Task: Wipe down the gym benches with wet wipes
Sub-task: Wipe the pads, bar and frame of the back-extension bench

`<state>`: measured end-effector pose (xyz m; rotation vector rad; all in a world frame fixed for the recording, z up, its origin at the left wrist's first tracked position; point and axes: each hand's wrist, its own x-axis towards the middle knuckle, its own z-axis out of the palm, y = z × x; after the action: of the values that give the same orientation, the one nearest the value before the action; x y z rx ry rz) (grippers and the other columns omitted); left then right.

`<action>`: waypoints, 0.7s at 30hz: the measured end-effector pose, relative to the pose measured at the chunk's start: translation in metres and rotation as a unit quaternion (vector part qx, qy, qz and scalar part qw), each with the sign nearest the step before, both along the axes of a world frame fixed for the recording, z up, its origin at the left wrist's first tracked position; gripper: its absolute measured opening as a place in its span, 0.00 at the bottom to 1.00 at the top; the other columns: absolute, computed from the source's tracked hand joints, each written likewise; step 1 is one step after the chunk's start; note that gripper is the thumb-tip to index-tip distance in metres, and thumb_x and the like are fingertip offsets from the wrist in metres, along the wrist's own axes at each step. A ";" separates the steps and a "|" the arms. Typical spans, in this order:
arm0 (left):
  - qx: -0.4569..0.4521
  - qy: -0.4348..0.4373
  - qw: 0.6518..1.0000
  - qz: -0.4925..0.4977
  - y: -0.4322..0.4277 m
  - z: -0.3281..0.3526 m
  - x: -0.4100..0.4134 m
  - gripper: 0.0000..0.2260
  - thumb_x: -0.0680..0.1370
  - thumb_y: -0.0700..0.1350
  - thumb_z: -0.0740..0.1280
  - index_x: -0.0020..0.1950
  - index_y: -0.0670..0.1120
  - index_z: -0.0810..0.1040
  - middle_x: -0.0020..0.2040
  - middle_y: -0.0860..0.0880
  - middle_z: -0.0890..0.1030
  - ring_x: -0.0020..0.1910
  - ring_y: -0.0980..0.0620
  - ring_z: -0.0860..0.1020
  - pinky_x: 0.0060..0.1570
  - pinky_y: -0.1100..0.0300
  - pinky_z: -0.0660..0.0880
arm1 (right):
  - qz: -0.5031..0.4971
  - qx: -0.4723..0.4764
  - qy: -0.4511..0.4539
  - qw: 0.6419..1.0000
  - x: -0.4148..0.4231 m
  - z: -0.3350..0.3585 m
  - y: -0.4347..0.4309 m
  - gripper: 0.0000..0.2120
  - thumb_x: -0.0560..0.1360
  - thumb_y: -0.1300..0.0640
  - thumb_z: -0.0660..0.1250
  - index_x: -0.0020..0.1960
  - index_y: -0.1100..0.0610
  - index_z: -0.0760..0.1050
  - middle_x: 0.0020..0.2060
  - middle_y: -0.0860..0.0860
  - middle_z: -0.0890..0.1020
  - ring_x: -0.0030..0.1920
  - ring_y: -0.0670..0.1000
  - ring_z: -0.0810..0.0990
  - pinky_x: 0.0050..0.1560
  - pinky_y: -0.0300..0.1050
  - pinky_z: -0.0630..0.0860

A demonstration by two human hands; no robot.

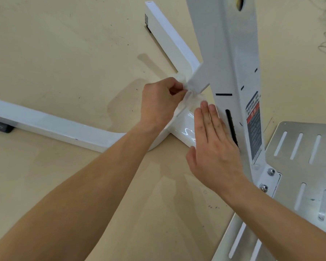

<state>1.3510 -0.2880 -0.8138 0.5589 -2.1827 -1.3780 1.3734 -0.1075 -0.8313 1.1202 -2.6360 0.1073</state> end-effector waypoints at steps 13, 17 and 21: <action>0.031 0.022 0.997 -0.071 0.000 0.023 0.013 0.08 0.77 0.39 0.70 0.50 0.49 0.87 0.41 0.59 0.86 0.39 0.55 0.83 0.45 0.58 0.80 | 0.001 -0.008 -0.010 1.000 0.006 0.025 0.002 0.37 0.73 0.59 0.62 0.80 0.66 0.55 0.79 0.61 0.58 0.81 0.58 0.52 0.79 0.57 0.56; 0.054 0.019 0.995 -0.078 0.009 0.022 0.023 0.07 0.78 0.41 0.69 0.53 0.47 0.87 0.41 0.52 0.86 0.35 0.61 0.81 0.37 0.67 0.73 | -0.008 0.008 -0.015 1.000 0.006 0.015 0.009 0.37 0.73 0.59 0.63 0.79 0.66 0.56 0.79 0.61 0.58 0.81 0.57 0.53 0.78 0.57 0.57; 0.057 0.020 0.998 -0.031 0.012 0.021 0.014 0.08 0.73 0.46 0.77 0.51 0.46 0.86 0.42 0.59 0.85 0.42 0.65 0.83 0.45 0.66 0.79 | -0.025 0.025 -0.003 0.999 0.002 0.012 0.013 0.38 0.72 0.58 0.64 0.80 0.65 0.56 0.79 0.60 0.59 0.81 0.57 0.54 0.79 0.57 0.55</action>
<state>1.3655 -0.2759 -0.7924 0.5037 -2.1165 -1.5404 1.3755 -0.0942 -0.8188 1.0709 -2.6836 0.0359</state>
